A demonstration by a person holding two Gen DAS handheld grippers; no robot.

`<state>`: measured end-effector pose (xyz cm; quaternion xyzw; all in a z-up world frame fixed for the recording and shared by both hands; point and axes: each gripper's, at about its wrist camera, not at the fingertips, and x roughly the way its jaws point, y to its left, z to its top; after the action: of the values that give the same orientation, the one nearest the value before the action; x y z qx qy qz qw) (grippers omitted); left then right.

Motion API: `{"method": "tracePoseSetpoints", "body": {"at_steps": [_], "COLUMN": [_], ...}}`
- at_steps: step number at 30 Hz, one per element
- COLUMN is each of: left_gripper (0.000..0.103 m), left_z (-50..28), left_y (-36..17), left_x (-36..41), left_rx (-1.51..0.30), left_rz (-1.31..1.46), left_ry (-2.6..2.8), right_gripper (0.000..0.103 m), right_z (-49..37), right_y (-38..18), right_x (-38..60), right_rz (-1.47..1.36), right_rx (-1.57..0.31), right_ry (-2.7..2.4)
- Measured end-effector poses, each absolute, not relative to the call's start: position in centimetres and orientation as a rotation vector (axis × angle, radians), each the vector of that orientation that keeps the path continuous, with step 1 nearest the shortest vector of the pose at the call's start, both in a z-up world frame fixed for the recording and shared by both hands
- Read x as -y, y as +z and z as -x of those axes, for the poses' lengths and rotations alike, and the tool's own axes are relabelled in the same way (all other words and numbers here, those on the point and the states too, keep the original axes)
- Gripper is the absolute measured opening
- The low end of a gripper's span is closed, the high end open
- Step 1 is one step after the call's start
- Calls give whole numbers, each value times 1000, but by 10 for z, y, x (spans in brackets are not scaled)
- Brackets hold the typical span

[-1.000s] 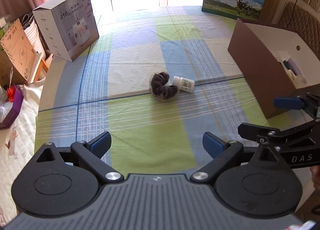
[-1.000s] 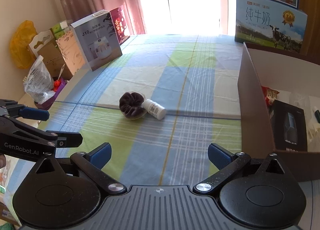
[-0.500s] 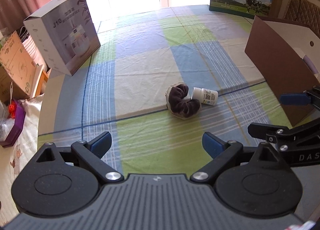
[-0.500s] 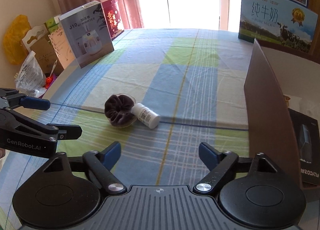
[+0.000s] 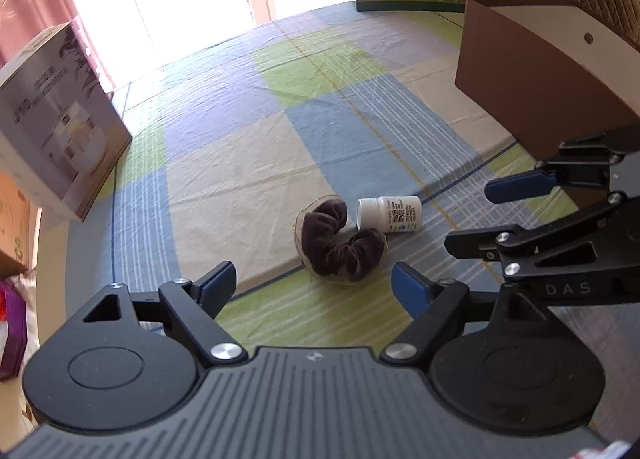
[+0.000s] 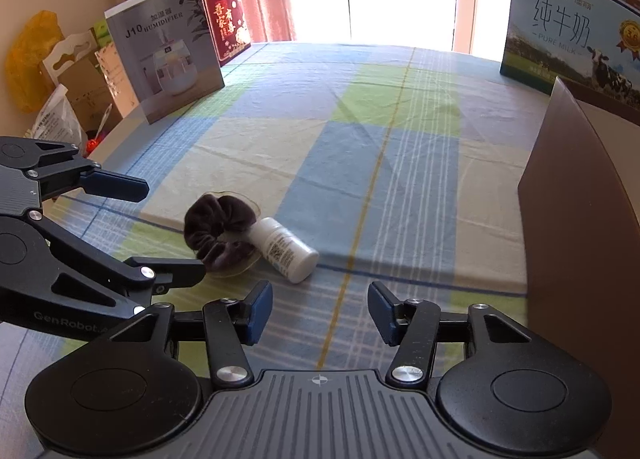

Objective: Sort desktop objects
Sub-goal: 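Move both tools back toward the scrunchie and pill bottle on the cloth, then grasp the brown scrunchie with the left tool while the right tool grasps the white pill bottle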

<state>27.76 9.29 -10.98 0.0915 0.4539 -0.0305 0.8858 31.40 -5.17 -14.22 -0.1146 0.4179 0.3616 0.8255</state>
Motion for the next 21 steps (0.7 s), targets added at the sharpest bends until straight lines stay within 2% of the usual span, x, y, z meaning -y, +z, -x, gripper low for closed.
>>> {"method": "tracePoseSetpoints", "body": {"at_steps": [12,14,19,21], "left_gripper": [80,77,57,52], "left_z": [-303,-306,-313,-313], "left_y": [-129,-131,-135,-135], "left_x": [-77,-78,-80,-82], "left_rx": [-936,-937,-944,-939], "left_rz": [-347,-354,-341,-328], "left_ry": [-185,-197,-232,-244], "right_gripper": [52,52,52,52], "right_z": [-331,-332,-335,-336], "right_y": [-151,-152,-153,-153], "right_x": [56,55,51,49], "right_rz": [222,221,221,223], "right_rx": [-917,-917,-919,-919], "right_ry": [742,742,748,753]}}
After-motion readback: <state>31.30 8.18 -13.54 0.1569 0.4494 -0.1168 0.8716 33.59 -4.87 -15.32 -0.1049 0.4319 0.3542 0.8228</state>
